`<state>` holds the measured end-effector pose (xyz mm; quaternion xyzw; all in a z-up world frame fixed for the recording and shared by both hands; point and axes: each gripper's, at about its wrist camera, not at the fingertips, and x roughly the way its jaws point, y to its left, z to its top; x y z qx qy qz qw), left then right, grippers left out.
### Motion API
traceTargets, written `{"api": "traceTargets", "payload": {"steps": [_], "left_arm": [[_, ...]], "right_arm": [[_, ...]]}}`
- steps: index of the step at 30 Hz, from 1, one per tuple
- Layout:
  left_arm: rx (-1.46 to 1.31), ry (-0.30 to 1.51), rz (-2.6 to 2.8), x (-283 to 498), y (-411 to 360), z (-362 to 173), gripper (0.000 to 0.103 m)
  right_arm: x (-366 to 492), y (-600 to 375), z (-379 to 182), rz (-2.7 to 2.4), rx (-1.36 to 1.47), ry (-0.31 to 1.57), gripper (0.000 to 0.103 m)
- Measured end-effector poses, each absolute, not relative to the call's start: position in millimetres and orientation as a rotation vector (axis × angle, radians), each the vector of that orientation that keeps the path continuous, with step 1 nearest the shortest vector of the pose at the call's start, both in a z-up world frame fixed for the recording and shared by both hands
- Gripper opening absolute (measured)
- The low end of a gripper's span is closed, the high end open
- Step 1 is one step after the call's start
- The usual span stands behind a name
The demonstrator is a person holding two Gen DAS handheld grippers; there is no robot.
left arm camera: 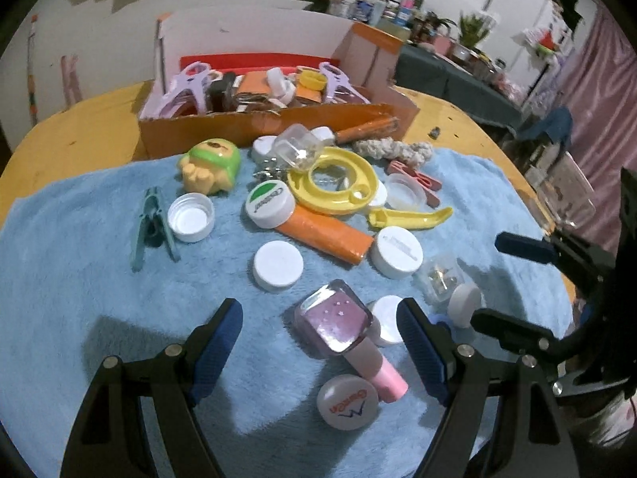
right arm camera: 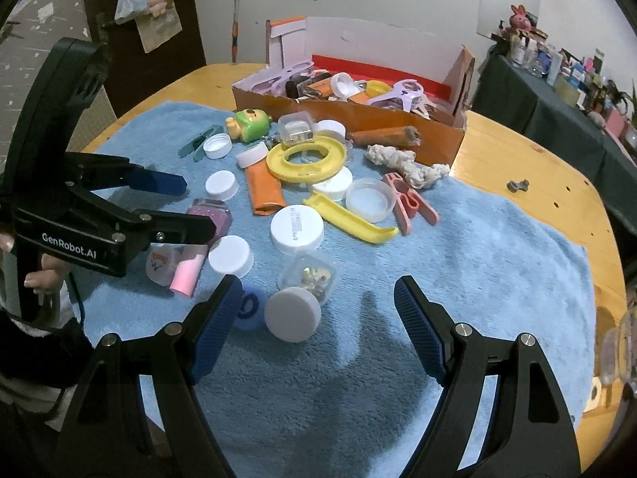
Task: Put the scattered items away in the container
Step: 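Withdraw both open grippers from the box back over the towel, then close left gripper on pink nail polish bottle while right closes on white round cap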
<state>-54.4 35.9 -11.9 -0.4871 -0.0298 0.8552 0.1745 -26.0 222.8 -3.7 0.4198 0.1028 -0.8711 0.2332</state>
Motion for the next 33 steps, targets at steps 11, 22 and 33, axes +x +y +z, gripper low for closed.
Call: {"api": "traceTargets", "payload": {"steps": [11, 22, 33], "left_arm": [[-1.456, -0.211, 2.466, -52, 39, -18, 0.076], [-1.485, -0.19, 2.535, -52, 50, -20, 0.072], [-1.484, -0.196, 2.551, -50, 53, -19, 0.058]], "right_arm": [[-24, 233, -16, -2.31, 1.11, 0.289, 0.076], [-21, 232, -27, -2.251, 1.069, 0.311, 0.059], [-15, 235, -25, -2.25, 1.034, 0.286, 0.042]]}}
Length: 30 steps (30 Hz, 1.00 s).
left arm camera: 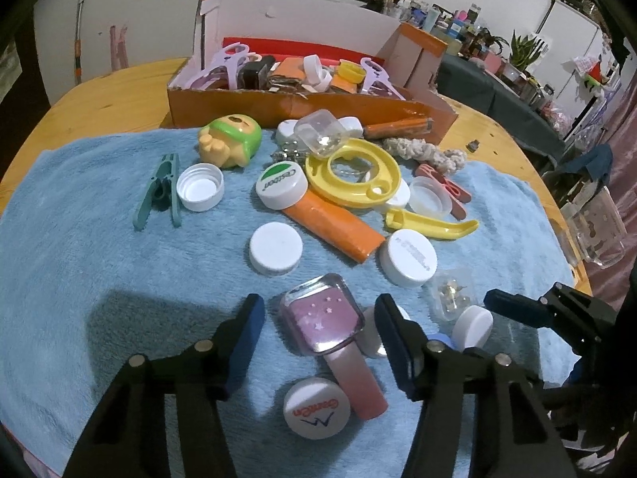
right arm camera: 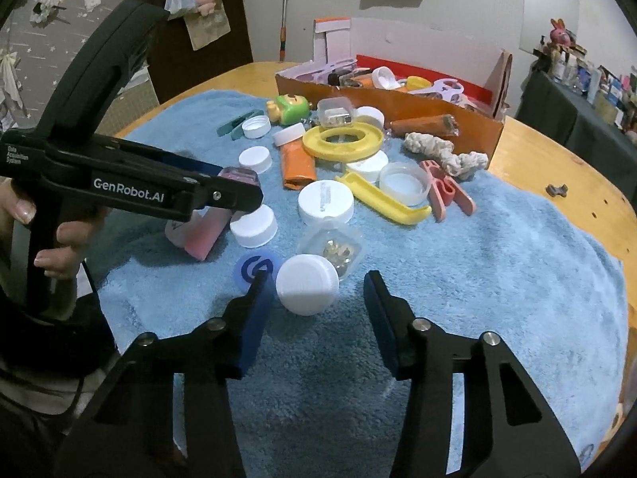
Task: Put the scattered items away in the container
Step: 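Close left gripper on pink nail polish bottle while right closes on white round cap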
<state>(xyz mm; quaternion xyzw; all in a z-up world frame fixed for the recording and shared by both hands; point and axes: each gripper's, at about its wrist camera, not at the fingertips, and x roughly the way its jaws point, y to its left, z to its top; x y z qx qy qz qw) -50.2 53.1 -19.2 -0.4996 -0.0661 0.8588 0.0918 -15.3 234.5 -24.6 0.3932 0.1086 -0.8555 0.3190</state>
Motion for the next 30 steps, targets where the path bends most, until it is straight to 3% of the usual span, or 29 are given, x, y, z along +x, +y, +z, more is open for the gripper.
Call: {"api": "traceTargets", "payload": {"steps": [5, 8, 10, 19, 30], "left_arm": [[-1.477, -0.192, 2.551, -49, 56, -18, 0.053], [-1.476, -0.196, 2.555, -49, 57, -18, 0.053], [-1.474, -0.193, 2.572, -49, 56, -18, 0.047], [-1.473, -0.208, 2.566, -49, 54, -18, 0.047], [-1.52, -0.056, 2.5, -60, 48, -15, 0.047]], "right_arm": [[-12, 233, -25, -2.255, 1.029, 0.303, 0.032], [-10, 233, -25, -2.262, 1.022, 0.313, 0.032], [-10, 232, -26, -2.262, 1.021, 0.314, 0.032], [-11, 231, -24, -2.258, 1.012, 0.302, 0.032], [-11, 234, -23, -2.261, 1.017, 0.304, 0.032]]}}
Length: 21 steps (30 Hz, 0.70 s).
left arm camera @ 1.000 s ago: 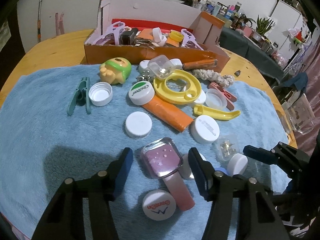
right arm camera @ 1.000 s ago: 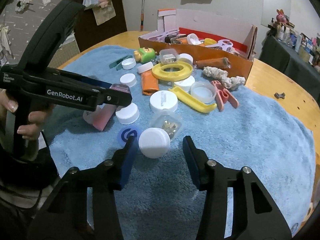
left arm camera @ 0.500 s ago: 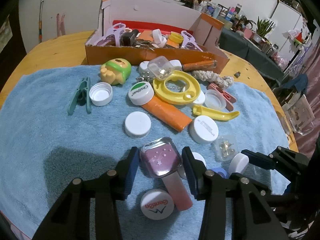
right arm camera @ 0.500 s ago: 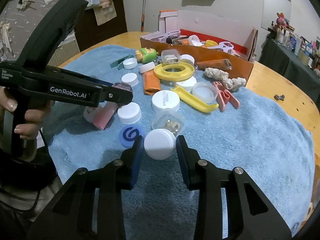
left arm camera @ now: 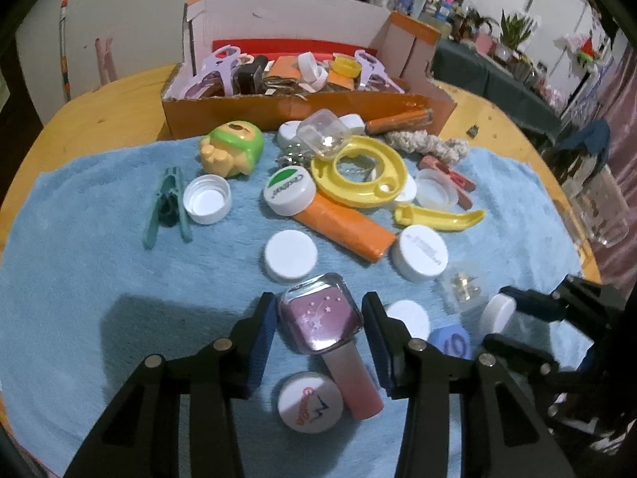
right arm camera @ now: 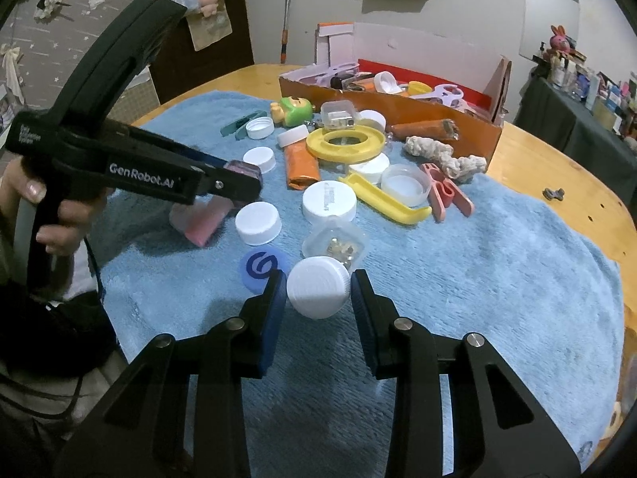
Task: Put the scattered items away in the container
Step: 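Close left gripper on pink nail polish bottle while right closes on white round cap, then lift pink bottle with left gripper while right lifts white cap toward the box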
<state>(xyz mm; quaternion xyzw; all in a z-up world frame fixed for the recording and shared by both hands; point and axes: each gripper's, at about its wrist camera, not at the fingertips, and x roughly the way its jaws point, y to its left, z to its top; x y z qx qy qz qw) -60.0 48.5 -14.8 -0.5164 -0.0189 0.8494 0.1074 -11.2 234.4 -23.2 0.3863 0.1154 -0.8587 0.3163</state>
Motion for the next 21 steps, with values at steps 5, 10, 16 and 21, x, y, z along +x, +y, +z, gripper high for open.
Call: {"api": "traceTargets", "payload": {"steps": [5, 10, 16, 21], "left_arm": [[-1.55, -0.013, 2.502, -60, 53, -14, 0.047], [-1.579, 0.058, 2.56, -56, 63, -18, 0.05], [-1.58, 0.04, 2.582, -56, 65, -21, 0.055], [-1.569, 0.021, 2.605, -56, 62, -20, 0.044]], "right_arm": [[-12, 236, -23, -2.26, 1.017, 0.298, 0.032], [-11, 235, -21, -2.263, 1.008, 0.303, 0.032], [-11, 232, -27, -2.26, 1.02, 0.318, 0.032], [-10, 232, -29, -2.266, 1.021, 0.318, 0.032]]}}
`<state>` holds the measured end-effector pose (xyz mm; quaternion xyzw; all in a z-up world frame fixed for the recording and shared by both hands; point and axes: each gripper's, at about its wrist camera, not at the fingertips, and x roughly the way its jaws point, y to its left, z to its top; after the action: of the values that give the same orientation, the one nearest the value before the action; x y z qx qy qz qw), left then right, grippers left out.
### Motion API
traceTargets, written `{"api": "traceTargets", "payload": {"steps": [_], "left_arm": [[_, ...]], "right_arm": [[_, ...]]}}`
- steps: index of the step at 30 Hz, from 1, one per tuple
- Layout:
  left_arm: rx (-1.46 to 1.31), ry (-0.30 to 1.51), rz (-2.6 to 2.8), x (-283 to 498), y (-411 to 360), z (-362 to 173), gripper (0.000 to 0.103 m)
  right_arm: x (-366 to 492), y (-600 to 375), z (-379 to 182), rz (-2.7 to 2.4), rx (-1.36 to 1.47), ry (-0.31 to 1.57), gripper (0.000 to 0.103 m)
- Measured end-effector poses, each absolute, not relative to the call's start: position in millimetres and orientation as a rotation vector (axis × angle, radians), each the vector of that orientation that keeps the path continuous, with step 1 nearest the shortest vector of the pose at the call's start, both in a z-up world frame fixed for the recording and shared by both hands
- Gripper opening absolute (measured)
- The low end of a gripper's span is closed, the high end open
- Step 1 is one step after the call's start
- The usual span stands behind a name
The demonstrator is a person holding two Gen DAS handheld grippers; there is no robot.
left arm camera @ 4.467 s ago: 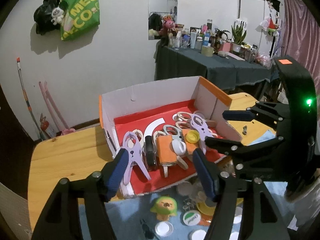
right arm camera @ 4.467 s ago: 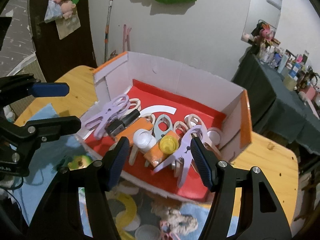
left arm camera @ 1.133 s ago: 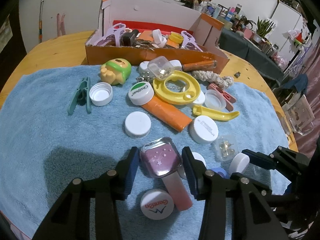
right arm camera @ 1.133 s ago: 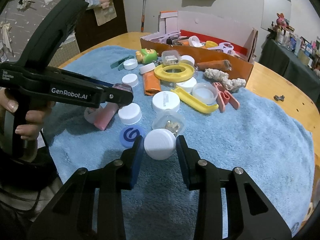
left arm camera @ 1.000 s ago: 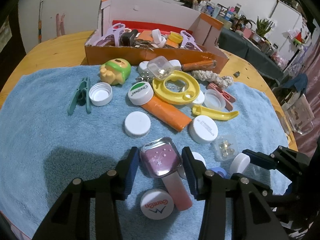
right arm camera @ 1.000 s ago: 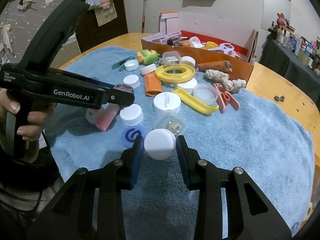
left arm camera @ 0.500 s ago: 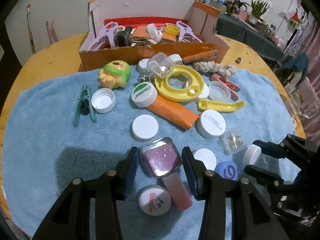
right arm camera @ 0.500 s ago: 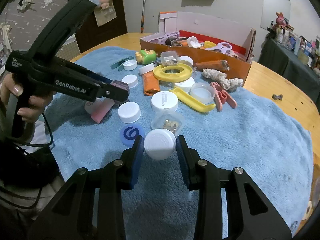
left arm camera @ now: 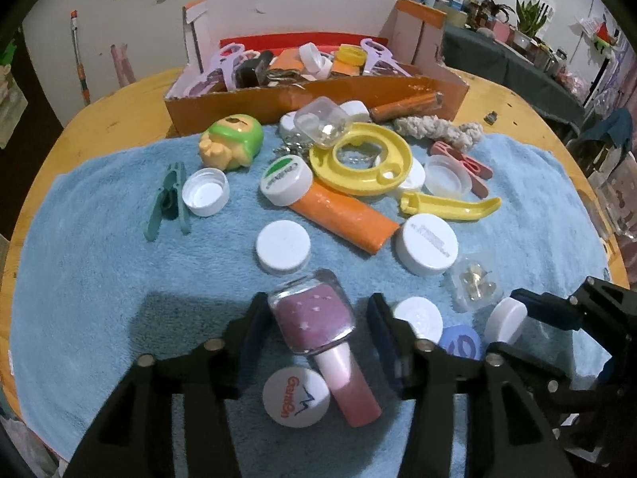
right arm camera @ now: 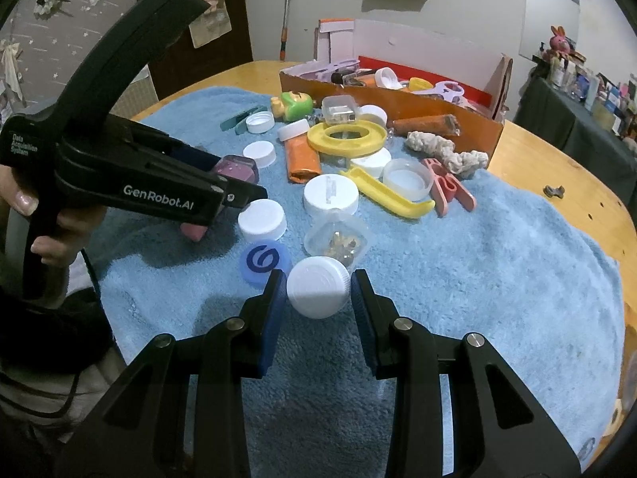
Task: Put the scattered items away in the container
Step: 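Lift pink bottle with left gripper while right lifts white cap toward the box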
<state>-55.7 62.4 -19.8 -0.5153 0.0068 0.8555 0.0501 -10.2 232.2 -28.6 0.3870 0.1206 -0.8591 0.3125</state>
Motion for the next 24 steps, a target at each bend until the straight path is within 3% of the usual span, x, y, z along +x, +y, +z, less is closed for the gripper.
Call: {"api": "traceTargets", "payload": {"steps": [10, 24], "left_arm": [[-1.543, -0.078, 2.555, -55, 55, -16, 0.044], [-1.417, -0.054, 2.59, -53, 53, 19, 0.044]], "right_arm": [[-11, 231, -24, -2.276, 1.009, 0.316, 0.032], [-18, 233, 3, -2.329, 0.962, 0.288, 0.032]]}}
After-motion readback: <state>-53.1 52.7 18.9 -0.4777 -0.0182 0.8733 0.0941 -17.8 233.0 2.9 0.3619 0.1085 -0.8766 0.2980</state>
